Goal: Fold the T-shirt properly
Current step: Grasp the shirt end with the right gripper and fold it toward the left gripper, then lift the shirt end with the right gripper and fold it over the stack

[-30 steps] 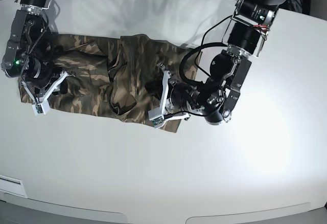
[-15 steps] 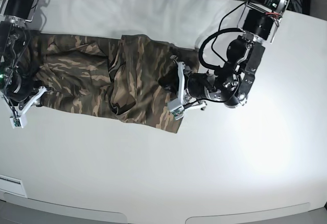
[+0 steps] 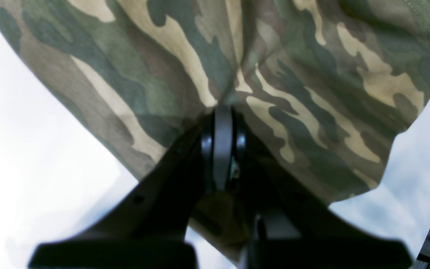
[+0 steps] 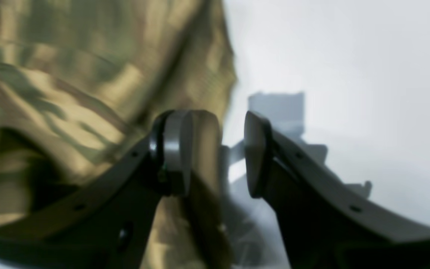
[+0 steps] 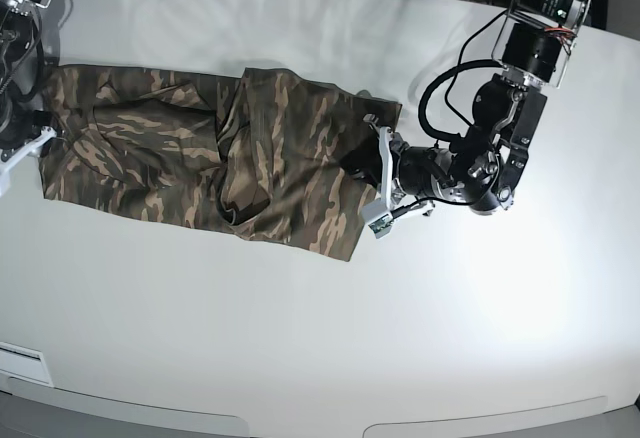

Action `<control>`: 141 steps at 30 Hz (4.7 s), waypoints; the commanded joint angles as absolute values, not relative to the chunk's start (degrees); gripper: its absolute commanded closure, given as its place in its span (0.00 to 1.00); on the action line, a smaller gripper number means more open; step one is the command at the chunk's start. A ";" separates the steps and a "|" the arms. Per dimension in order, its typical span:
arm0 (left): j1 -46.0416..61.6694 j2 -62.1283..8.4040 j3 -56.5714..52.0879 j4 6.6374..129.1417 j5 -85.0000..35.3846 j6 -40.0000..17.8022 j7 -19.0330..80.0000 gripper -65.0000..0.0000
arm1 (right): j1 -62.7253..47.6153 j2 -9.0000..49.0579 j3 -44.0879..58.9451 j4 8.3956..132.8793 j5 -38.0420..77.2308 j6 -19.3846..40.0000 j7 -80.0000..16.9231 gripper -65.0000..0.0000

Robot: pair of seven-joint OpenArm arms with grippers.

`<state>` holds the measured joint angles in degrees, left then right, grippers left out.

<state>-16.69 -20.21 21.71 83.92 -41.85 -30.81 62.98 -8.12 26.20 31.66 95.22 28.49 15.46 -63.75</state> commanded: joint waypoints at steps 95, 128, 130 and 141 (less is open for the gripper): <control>-11.11 -21.23 3.07 87.00 -49.10 -31.48 70.78 1.00 | -8.51 19.64 37.87 117.75 85.00 36.23 -80.00 1.00; -11.25 -21.34 3.05 87.00 -50.28 -31.48 71.02 1.00 | -1.98 4.80 10.87 117.75 77.60 40.00 -79.59 0.40; -11.57 -21.69 2.96 87.00 -51.72 -31.55 72.03 1.00 | -0.67 4.80 10.92 117.75 76.20 40.00 -79.53 0.64; -17.15 -22.06 2.98 89.21 -85.00 -38.98 80.00 1.00 | 1.13 8.32 10.90 117.54 41.52 40.00 -53.28 1.00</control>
